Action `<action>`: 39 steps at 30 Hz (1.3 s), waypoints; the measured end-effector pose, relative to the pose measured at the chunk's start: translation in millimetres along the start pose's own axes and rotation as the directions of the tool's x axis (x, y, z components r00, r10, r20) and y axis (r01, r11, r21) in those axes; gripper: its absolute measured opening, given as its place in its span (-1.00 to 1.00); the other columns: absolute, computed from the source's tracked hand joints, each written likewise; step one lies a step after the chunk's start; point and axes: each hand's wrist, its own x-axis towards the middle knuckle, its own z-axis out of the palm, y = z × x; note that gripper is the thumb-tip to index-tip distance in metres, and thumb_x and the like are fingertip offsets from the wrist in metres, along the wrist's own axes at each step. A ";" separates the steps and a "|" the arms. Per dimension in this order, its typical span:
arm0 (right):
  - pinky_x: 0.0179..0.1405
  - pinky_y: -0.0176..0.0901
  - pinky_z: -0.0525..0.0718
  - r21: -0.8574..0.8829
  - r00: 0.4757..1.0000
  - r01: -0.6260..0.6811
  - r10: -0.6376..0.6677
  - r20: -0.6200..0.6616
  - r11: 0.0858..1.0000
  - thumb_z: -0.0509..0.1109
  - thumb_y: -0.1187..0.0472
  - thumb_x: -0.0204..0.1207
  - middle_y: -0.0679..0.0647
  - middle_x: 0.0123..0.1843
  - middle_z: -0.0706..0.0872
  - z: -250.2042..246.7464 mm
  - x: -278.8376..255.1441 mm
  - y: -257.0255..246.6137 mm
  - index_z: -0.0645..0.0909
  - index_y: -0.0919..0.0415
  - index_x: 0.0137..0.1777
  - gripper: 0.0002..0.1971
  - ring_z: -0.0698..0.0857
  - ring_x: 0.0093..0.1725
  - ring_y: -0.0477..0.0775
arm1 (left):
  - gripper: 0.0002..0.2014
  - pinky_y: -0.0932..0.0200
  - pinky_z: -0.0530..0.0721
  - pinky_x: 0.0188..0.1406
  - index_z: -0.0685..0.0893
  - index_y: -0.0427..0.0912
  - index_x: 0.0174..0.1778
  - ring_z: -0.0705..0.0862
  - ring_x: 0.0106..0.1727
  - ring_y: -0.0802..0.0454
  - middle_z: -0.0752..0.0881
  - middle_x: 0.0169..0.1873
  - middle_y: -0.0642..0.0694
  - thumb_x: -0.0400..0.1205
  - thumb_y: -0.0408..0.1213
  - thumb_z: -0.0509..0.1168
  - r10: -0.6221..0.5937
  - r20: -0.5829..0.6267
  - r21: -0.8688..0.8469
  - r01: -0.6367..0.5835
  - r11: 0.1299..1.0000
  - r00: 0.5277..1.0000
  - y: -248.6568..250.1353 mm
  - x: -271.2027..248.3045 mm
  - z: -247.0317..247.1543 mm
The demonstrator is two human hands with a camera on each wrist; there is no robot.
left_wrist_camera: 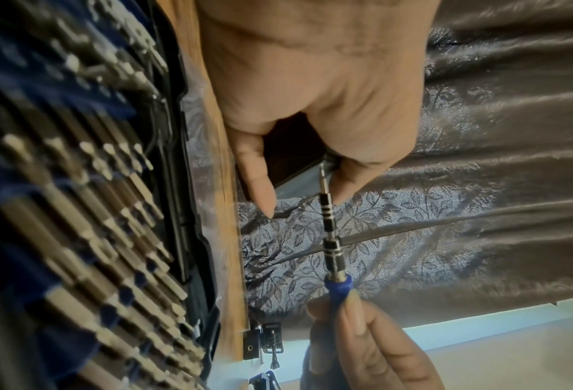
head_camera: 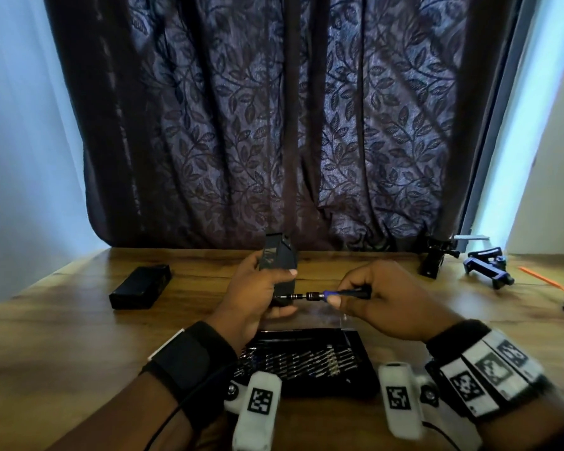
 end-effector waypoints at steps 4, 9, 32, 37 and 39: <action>-0.37 -0.19 0.58 -0.002 1.000 -0.011 0.011 0.020 1.000 0.55 -0.19 0.53 -0.17 -0.36 0.77 0.5 0.1 1.0 0.83 -0.07 -0.25 -0.75 0.69 -0.36 -0.13 | -0.64 -0.26 0.88 -0.11 0.64 -0.06 0.28 0.77 0.05 -0.18 0.76 0.14 -0.18 0.60 -0.44 0.47 0.002 0.001 0.023 -0.002 1.000 1.000 -1.4 0.9 -0.9; -0.38 -0.29 0.54 0.026 1.000 -0.018 0.018 0.017 0.999 0.57 -0.13 0.53 -0.16 -0.37 0.77 -2.2 -1.5 -0.4 0.82 -0.09 -0.29 -0.78 0.69 -0.36 -0.12 | -0.68 -0.16 0.87 -0.20 0.66 -0.02 0.30 0.79 0.16 -0.26 0.78 0.20 -0.21 0.66 -0.36 0.45 0.000 -0.053 0.021 0.001 1.000 0.999 0.4 1.9 -5.9; -0.79 -0.39 0.21 0.826 0.833 -0.390 0.538 0.127 0.407 0.31 0.11 0.73 -0.07 -0.55 0.42 33.9 11.8 63.1 0.64 0.45 0.14 -0.67 0.32 -0.66 -0.21 | -0.76 0.15 0.59 -0.33 0.63 -0.15 0.12 0.72 -0.14 -0.09 0.77 -0.09 -0.18 0.74 -0.04 0.41 -0.267 -0.365 0.475 0.425 0.770 0.892 62.0 -36.1 -156.6; -0.73 -0.43 0.27 0.826 0.829 -0.390 0.545 0.123 0.407 0.73 -0.48 -0.29 -0.09 -0.57 0.44 41.1 14.1 74.0 0.72 0.18 -0.11 -0.12 0.32 -0.71 -0.16 | -0.71 0.07 0.66 -0.12 0.63 -0.21 0.23 0.78 0.17 -0.23 0.79 0.20 -0.28 0.76 -0.05 0.37 -0.294 -0.415 0.429 0.471 0.771 0.861 55.2 -38.6 -186.1; -0.76 -0.42 0.26 0.819 0.830 -0.399 0.542 0.132 0.412 0.72 -0.49 -0.33 -0.09 -0.58 0.42 39.1 11.6 72.5 0.71 0.16 -0.14 -0.12 0.32 -0.71 -0.17 | -0.73 0.07 0.64 -0.13 0.62 -0.16 0.13 0.76 0.16 -0.22 0.79 0.15 -0.26 0.75 -0.01 0.37 -0.313 -0.425 0.430 0.493 0.756 0.850 54.0 -39.5 -190.1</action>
